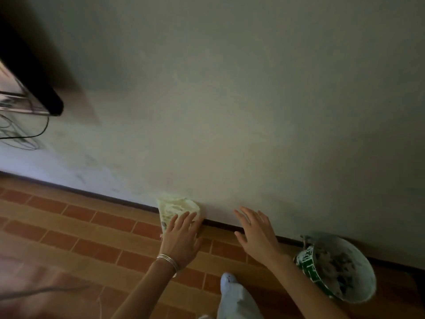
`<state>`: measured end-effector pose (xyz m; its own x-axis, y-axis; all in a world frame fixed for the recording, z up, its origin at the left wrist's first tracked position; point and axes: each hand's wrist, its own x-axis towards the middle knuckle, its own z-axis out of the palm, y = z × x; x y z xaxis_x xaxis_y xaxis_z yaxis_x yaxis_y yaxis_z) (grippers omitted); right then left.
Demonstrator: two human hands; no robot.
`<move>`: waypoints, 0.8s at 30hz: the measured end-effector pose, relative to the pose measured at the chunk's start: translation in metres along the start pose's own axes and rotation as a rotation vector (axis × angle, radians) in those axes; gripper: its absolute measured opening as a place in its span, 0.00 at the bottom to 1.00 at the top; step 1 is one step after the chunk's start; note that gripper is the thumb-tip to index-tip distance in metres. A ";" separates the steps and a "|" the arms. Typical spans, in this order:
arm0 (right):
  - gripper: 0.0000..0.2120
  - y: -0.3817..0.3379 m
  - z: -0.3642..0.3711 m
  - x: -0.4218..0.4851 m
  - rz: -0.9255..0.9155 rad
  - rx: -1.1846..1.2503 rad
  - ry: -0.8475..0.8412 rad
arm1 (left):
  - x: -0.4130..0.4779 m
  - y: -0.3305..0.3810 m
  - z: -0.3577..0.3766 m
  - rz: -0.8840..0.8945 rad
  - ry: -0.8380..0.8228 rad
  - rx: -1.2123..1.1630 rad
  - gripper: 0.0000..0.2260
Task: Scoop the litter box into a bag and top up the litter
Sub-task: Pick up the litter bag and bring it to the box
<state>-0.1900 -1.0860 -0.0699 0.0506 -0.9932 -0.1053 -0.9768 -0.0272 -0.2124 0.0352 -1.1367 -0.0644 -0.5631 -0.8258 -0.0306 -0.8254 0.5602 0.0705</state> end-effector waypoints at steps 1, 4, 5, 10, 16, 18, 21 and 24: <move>0.26 -0.004 0.002 0.009 -0.022 0.004 -0.016 | -0.001 -0.008 0.002 -0.015 -0.011 -0.004 0.24; 0.26 -0.011 0.006 0.038 -0.089 0.015 -0.047 | 0.001 -0.032 0.008 -0.070 -0.011 -0.016 0.24; 0.26 -0.012 0.007 0.048 -0.110 0.019 -0.058 | 0.004 -0.038 0.010 -0.094 -0.011 -0.019 0.24; 0.27 -0.009 0.004 0.102 -0.175 0.054 -0.106 | 0.030 -0.065 0.016 -0.182 -0.042 -0.049 0.24; 0.27 0.004 -0.004 0.164 -0.257 0.096 -0.145 | 0.066 -0.093 0.027 -0.279 -0.071 -0.050 0.25; 0.28 0.004 -0.005 0.176 -0.263 0.099 -0.151 | 0.072 -0.100 0.024 -0.288 -0.057 -0.059 0.25; 0.28 -0.001 -0.004 0.195 -0.266 0.093 -0.166 | 0.082 -0.117 0.023 -0.300 -0.060 -0.056 0.25; 0.28 -0.008 0.000 0.208 -0.256 0.122 -0.181 | 0.090 -0.139 0.025 -0.298 -0.093 -0.023 0.25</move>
<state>-0.1718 -1.2920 -0.0900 0.3375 -0.9194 -0.2022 -0.8962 -0.2481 -0.3677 0.0977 -1.2874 -0.1017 -0.2991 -0.9432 -0.1445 -0.9540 0.2923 0.0671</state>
